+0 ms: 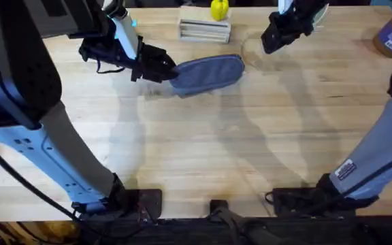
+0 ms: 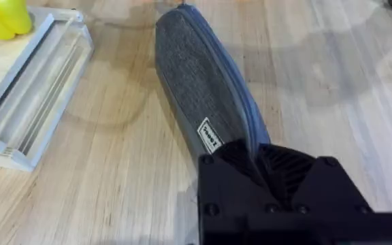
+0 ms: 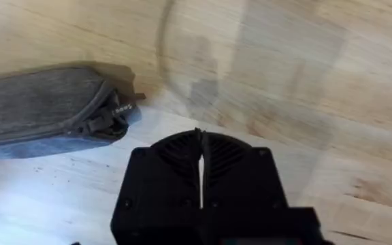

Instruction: Unzip the bag, pick up the pens from the table one at a time and place them inside, then zip the bag closed.

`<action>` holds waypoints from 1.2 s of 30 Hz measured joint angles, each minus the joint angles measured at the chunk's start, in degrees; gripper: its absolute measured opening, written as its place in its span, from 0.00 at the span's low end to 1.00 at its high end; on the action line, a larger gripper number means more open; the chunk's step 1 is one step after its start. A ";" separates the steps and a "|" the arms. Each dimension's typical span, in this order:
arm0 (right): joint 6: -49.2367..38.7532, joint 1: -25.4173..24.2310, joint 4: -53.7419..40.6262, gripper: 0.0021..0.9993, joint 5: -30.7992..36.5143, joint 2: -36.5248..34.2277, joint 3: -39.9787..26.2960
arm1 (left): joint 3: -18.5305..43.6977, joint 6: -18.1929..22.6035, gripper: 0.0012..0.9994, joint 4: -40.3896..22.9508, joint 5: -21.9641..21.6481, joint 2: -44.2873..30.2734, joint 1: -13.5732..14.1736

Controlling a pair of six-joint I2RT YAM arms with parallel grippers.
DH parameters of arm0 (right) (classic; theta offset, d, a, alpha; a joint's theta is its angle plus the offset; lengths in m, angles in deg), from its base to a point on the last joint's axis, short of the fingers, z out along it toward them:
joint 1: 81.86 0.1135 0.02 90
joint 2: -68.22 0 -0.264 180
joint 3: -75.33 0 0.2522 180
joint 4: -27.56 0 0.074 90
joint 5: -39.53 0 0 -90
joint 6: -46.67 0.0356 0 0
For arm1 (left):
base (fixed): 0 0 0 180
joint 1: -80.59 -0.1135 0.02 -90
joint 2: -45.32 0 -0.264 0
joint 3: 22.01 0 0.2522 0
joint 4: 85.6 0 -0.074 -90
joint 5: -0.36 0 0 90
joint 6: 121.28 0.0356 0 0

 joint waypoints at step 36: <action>-2.83 1.44 -7.81 0.99 0.16 24.26 -2.19 | 0.02 -0.17 1.00 -0.22 0.97 0.00 -0.02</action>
